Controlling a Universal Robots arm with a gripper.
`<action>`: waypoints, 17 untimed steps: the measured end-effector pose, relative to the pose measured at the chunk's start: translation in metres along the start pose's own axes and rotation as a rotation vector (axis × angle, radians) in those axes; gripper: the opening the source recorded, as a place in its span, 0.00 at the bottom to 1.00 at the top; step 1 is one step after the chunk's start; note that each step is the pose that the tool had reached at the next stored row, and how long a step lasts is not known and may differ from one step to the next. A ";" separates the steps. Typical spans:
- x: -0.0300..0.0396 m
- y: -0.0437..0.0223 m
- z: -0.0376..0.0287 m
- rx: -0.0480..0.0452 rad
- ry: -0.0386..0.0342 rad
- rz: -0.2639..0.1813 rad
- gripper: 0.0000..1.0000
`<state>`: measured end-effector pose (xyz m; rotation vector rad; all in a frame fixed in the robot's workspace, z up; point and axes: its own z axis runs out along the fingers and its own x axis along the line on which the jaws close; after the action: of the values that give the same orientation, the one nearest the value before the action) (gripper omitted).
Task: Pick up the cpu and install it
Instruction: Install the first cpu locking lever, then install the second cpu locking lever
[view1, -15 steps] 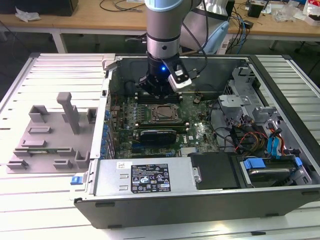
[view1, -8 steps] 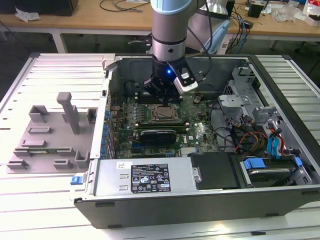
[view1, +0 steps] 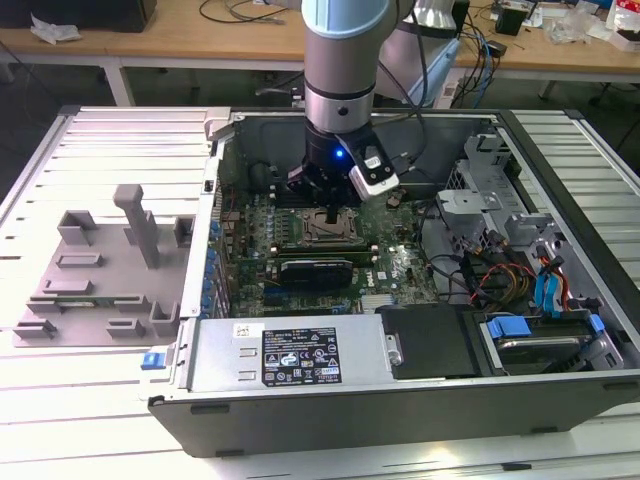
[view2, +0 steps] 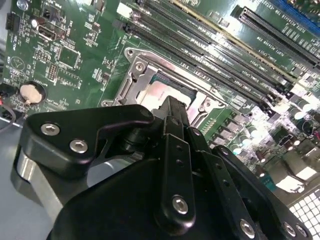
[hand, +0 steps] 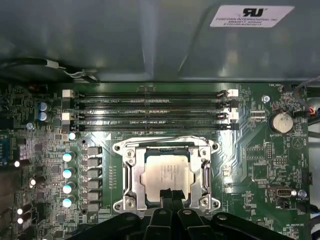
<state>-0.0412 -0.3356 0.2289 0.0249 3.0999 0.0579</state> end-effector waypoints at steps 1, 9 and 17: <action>-0.0001 0.0000 -0.0014 0.0000 0.0000 0.000 0.11; -0.0014 0.0012 -0.0317 -0.0001 -0.0002 0.000 0.11; -0.0013 0.0011 -0.0317 0.0010 -0.0001 0.000 0.11</action>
<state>-0.0412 -0.3357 0.2607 0.0245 3.0999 0.0564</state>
